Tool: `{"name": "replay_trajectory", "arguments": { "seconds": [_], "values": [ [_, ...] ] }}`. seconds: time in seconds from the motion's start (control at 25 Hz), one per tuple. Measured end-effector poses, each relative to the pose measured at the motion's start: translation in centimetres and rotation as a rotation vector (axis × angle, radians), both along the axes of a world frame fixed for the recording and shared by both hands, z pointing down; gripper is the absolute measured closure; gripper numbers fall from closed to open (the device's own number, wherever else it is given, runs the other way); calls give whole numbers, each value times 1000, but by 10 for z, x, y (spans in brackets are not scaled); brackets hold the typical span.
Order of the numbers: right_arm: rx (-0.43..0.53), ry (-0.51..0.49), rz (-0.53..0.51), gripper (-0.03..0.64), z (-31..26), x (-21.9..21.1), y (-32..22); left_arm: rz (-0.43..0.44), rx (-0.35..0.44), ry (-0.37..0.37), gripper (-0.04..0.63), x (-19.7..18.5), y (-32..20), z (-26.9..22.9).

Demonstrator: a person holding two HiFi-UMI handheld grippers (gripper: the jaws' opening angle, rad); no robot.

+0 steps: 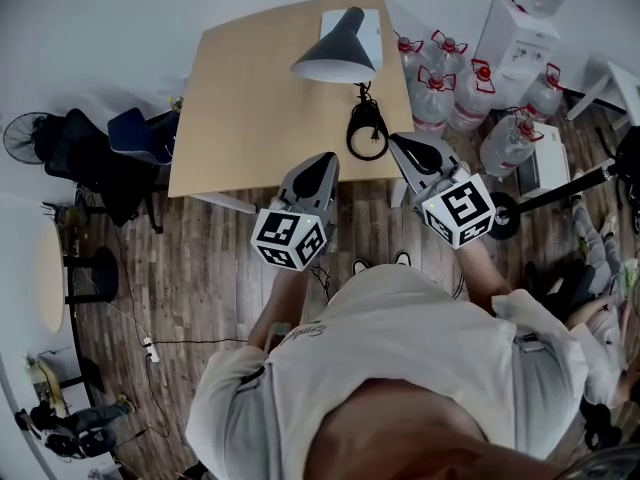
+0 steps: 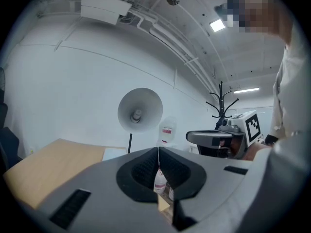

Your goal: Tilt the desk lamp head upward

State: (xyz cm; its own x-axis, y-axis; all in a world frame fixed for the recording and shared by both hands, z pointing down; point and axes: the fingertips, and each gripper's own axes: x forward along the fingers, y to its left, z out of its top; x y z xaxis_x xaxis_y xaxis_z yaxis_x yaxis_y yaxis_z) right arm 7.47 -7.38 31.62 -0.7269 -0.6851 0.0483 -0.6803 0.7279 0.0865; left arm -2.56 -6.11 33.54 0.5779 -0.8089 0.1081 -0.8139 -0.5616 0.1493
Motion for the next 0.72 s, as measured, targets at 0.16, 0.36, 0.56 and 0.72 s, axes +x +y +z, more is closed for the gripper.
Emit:
{"name": "replay_trajectory", "arguments": {
  "seconds": [0.16,0.36,0.56,0.72],
  "values": [
    [29,27,12,623,0,0,-2,7,-10,-11,580,-1,2,6],
    [6,21,-10,623,8,-4,-1,-18,-17,20,580,-6,2,11],
    [-5,19,-2,623,6,-1,-9,-15,-5,11,580,-5,-3,5],
    [-28,11,-5,623,11,1,-8,-7,-21,25,580,-1,0,10]
  ]
}}
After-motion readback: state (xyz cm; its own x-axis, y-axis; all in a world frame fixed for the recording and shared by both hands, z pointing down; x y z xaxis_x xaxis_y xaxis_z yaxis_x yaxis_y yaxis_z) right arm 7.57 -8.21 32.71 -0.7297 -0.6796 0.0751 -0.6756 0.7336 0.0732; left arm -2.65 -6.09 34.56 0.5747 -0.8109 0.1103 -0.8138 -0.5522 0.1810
